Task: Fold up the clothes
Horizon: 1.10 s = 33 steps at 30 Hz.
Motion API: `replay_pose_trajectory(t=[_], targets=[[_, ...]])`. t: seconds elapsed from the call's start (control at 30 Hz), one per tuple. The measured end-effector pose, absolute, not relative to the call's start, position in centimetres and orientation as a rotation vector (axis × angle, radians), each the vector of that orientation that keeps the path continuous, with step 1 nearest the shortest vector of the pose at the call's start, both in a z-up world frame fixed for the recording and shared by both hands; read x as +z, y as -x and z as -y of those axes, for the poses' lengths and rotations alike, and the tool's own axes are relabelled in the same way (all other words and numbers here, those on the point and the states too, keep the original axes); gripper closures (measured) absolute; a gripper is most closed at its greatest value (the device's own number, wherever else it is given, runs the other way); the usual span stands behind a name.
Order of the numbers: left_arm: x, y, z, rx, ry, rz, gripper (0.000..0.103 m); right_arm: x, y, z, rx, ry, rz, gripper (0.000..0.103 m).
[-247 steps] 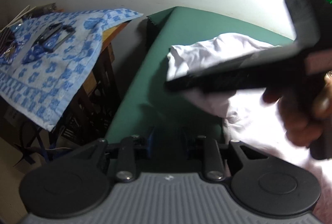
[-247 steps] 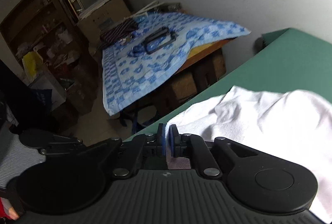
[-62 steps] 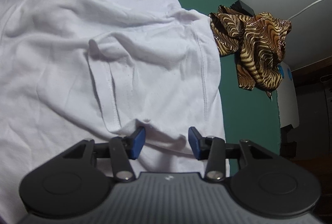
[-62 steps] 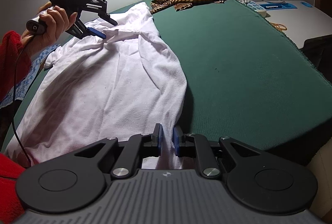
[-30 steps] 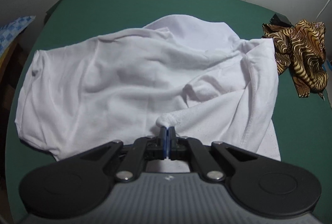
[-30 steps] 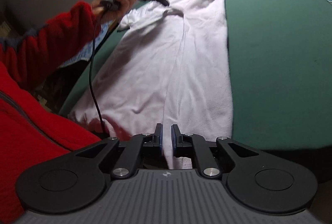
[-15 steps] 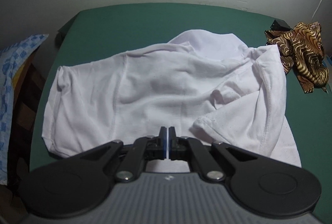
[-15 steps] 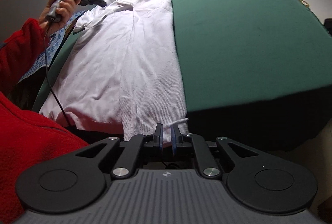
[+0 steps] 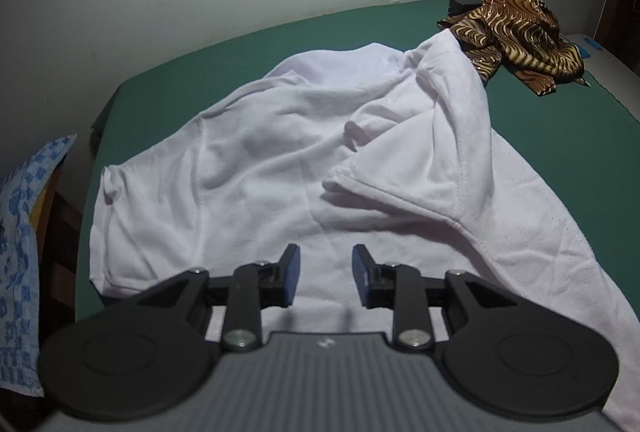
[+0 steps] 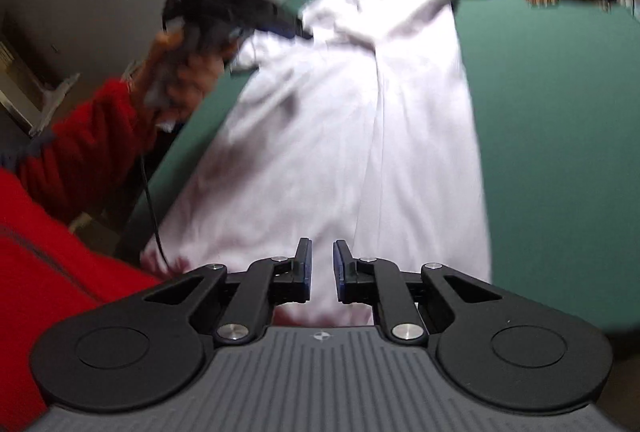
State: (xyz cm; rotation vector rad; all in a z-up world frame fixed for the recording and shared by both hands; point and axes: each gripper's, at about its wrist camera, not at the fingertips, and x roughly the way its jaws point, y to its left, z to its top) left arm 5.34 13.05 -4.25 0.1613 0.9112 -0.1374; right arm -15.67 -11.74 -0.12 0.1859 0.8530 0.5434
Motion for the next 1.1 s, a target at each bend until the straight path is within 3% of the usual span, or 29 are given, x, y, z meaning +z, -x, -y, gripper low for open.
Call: replay_pose_trajectory(t=[0.03, 0.13, 0.27, 0.4, 0.57, 0.67, 0.7, 0.73, 0.83, 0.87, 0.9, 1.1], targets=[[-4.3, -5.7, -13.1, -0.122, -0.153, -0.906, 0.072, 1.7, 13.9, 12.4, 0.533, -0.178, -0.793, 0.088], [-4.3, -7.3, -13.5, -0.037, -0.127, -0.870, 0.057, 5.2, 6.4, 13.7, 0.425, -0.194, -0.697, 0.082], [-4.5, -9.6, -14.6, -0.008, -0.048, -0.893, 0.056, 5.8, -2.9, 13.0, 0.448, -0.132, -0.653, 0.083], [-4.7, -9.8, -14.4, -0.003, -0.013, -0.886, 0.056, 2.8, -10.6, 8.1, 0.595, 0.024, -0.654, 0.083], [-5.8, -8.7, -13.3, -0.045, 0.085, -0.916, 0.055, -3.4, -15.8, 1.5, 0.788, 0.309, -0.656, 0.067], [-6.9, -8.6, -12.1, -0.056, 0.134, -0.951, 0.053, -5.9, -17.7, 0.0, 0.856, 0.362, -0.692, 0.064], [-7.1, -8.7, -11.8, -0.058, 0.150, -0.960, 0.053, -6.7, -18.3, -0.5, 0.879, 0.376, -0.707, 0.069], [-7.4, -8.9, -11.4, -0.056, 0.164, -0.968, 0.053, -6.9, -18.6, -0.5, 0.879, 0.378, -0.710, 0.099], [-7.8, -9.5, -10.7, -0.016, 0.168, -0.971, 0.067, -5.5, -20.2, 0.3, 0.870, 0.271, -0.677, 0.102], [-7.7, -9.7, -10.7, -0.010, 0.180, -0.972, 0.094, -4.7, -21.2, 0.6, 0.869, 0.208, -0.662, 0.102], [-7.6, -10.0, -10.7, -0.003, 0.191, -0.973, 0.103, -3.9, -22.1, 0.9, 0.868, 0.146, -0.646, 0.102], [-7.3, -10.5, -10.2, 0.037, 0.200, -0.967, 0.103, -4.2, -27.9, -0.9, 0.855, -0.131, -0.684, 0.102]])
